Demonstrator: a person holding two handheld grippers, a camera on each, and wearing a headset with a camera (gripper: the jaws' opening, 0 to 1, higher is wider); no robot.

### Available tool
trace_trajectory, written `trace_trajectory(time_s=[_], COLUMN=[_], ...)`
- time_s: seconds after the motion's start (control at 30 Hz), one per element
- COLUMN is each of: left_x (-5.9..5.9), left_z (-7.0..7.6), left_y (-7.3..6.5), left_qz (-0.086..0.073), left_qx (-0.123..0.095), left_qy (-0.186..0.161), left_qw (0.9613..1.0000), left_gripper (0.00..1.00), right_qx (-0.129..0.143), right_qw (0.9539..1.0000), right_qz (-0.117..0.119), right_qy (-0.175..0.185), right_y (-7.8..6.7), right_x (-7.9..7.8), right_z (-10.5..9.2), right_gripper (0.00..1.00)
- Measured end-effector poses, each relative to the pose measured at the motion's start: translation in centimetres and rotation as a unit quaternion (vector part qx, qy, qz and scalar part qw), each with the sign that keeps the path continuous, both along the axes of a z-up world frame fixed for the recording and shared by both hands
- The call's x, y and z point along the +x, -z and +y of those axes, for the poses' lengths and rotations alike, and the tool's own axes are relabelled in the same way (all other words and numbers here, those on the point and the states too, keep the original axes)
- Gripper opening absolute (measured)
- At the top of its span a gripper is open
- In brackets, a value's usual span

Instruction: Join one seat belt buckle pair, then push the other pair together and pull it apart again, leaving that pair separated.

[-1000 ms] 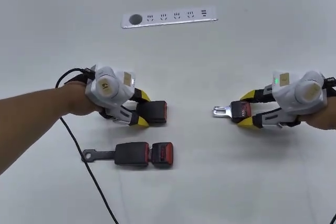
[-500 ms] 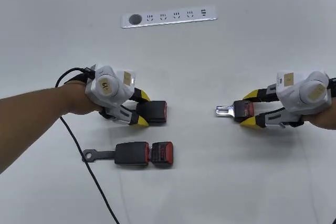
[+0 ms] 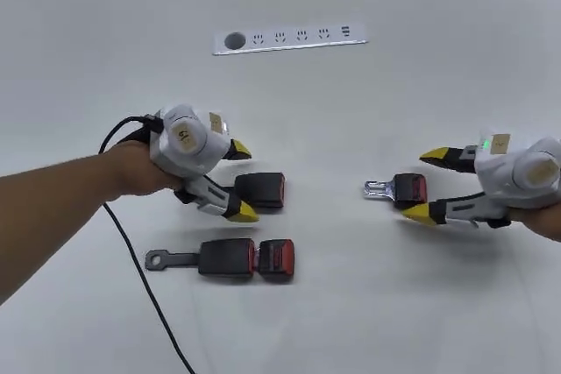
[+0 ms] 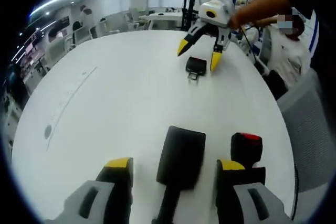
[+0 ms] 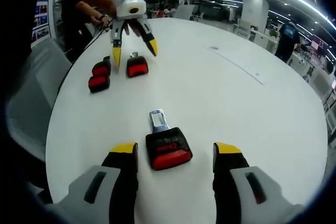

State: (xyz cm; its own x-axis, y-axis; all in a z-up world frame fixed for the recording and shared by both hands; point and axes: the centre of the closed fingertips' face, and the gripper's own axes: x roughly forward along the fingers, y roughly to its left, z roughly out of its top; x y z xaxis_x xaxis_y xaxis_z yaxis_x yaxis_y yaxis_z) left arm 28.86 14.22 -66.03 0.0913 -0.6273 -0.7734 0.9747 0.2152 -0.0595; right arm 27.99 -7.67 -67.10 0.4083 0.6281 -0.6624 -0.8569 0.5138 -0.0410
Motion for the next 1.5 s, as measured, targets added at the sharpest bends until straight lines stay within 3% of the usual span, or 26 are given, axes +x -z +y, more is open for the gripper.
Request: trace_trajectory(time_s=[0.07,0.13,0.2,0.27,0.3,0.37,0.43,0.5,0.53,0.6,0.67,0.73,0.8,0.9,1.0,1.17,1.27,1.5], left_x=[-0.1,0.1,-0.1,0.0,0.0,-0.7,-1.4,-1.7,-1.9,-1.7,-2.4,-2.9,-3.5,-4.6,-5.3,-6.8,-8.3,-10.6], left_z=[0.4,1.2,1.8,2.4,2.7,3.1,3.6,4.7,5.1,5.5,6.0,6.2,6.4,6.6,6.8,7.7,8.0,10.1], left_y=[-0.6,-0.8,-1.2,-1.6,-2.0,-2.7,-2.9,-2.6,-2.9,-3.5,-4.2,-4.4,-5.1,-5.8,-6.8,-7.0,-7.6,-7.1], left_qz=[0.008,0.003,0.008,-0.003,-0.009,-0.016,-0.014,-0.012,-0.019,-0.036,-0.035,-0.026,-0.031,-0.036,-0.044,-0.044,-0.05,-0.055], left_qx=[-0.009,-0.007,-0.013,-0.028,-0.04,-0.054,-0.055,-0.057,-0.059,-0.083,-0.083,-0.096,-0.097,-0.103,-0.124,-0.141,-0.147,-0.158], left_qy=[-0.037,-0.071,-0.104,-0.127,-0.15,-0.165,-0.177,-0.201,-0.214,-0.238,-0.257,-0.275,-0.281,-0.289,-0.309,-0.325,-0.334,-0.359], left_qw=[0.9992,0.9974,0.9945,0.9915,0.9879,0.9847,0.9826,0.9779,0.9748,0.9672,0.9622,0.9562,0.9545,0.9511,0.9419,0.934,0.9297,0.9183], left_gripper=[0.72,0.82,0.86,0.87,0.88,0.9,0.91,0.94,0.96,1.0,1.0,1.0,1.0,1.0,1.0,1.0,1.0,1.0], right_qx=[0.001,0.02,0.02,0.026,0.038,0.048,0.046,0.051,0.05,0.055,0.066,0.065,0.065,0.075,0.074,0.062,0.06,0.054], right_qw=[0.9992,0.9969,0.9946,0.9927,0.9899,0.9853,0.9839,0.9813,0.98,0.9776,0.9737,0.9732,0.9723,0.9673,0.9654,0.9671,0.9677,0.967], right_qz=[-0.021,-0.025,-0.04,-0.048,-0.048,-0.05,-0.057,-0.061,-0.063,-0.068,-0.064,-0.068,-0.07,-0.079,-0.086,-0.096,-0.1,-0.098], right_qy=[0.035,0.071,0.093,0.108,0.128,0.156,0.163,0.176,0.182,0.191,0.209,0.21,0.213,0.229,0.235,0.227,0.224,0.229], right_y=[-0.7,-1.4,-1.9,-2.3,-3.0,-3.0,-3.3,-3.7,-4.0,-4.6,-5.1,-5.4,-5.5,-6.3,-6.9,-7.3,-7.5,-7.5], right_x=[0.6,0.5,0.5,0.3,0.0,0.0,-0.3,-0.6,-0.8,-1.1,-1.5,-2.1,-2.4,-3.0,-3.8,-5.7,-6.8,-9.9], right_z=[-0.6,-0.6,-0.7,-0.6,-0.4,-0.6,-0.5,-0.3,-0.2,0.0,0.2,0.5,0.6,0.6,0.6,1.1,1.0,1.3], right_gripper=[0.58,0.59,0.62,0.66,0.68,0.73,0.74,0.79,0.81,0.84,0.88,0.9,0.91,0.94,0.96,0.96,0.96,0.97])
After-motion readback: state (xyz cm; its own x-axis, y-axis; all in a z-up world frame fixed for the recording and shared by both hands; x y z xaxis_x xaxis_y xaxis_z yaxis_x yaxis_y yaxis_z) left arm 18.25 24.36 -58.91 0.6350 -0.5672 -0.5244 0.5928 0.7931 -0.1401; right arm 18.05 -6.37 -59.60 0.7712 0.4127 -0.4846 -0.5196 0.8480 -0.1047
